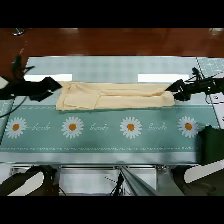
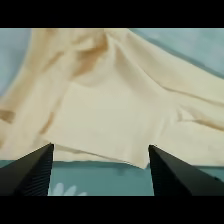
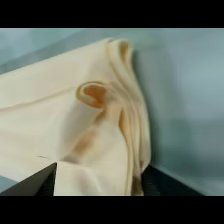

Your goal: Fold the shirts.

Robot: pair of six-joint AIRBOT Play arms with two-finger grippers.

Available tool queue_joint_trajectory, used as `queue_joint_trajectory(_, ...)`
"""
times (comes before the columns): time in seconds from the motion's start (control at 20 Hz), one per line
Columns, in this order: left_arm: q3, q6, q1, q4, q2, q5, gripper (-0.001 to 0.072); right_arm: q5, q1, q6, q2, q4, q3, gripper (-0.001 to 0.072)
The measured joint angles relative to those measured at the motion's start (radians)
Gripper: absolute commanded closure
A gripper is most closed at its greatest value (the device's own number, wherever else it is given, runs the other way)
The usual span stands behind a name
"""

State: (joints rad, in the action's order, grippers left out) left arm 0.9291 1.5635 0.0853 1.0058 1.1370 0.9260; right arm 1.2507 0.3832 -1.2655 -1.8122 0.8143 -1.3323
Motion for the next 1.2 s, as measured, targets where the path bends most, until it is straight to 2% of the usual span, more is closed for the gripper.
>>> queue_joint_trajectory(0.05,-0.014,0.0,-0.047,-0.012,0.002,-0.021,0.0008,-0.013,-0.02,0.005,-0.008,0.001,-0.001,0.0699)
queue_joint_trajectory(0.1,-0.027,0.0,-0.097,-0.018,0.01,-0.051,0.0027,-0.018,-0.035,0.009,-0.011,0.013,-0.006,0.0693)
queue_joint_trajectory(0.15,-0.034,0.005,-0.14,-0.028,0.02,-0.076,0.0264,-0.006,-0.045,0.02,-0.009,-0.006,-0.016,0.0693)
queue_joint_trajectory(0.2,-0.04,0.008,-0.182,-0.047,0.034,-0.102,0.0686,0.005,-0.051,0.036,0.0,-0.016,-0.023,0.0693)
queue_joint_trajectory(0.45,-0.046,-0.028,-0.357,-0.132,0.093,-0.214,0.0687,0.09,-0.013,0.08,0.174,0.013,-0.029,0.0693)
queue_joint_trajectory(0.6,0.034,-0.042,-0.457,-0.099,0.177,-0.253,0.0688,0.125,0.0,0.1,0.365,0.043,0.032,0.0693)
queue_joint_trajectory(0.75,0.217,-0.014,-0.56,-0.017,0.332,-0.217,0.0687,0.129,-0.013,0.104,0.592,0.053,0.136,0.0693)
queue_joint_trajectory(0.95,0.504,0.037,-0.698,0.017,0.562,-0.133,0.0686,0.098,-0.065,0.039,0.85,0.053,0.256,0.0693)
queue_joint_trajectory(1.2,0.715,0.06,-0.874,-0.1,0.775,-0.041,0.0685,0.075,-0.16,-0.033,1.003,0.053,0.304,0.0693)
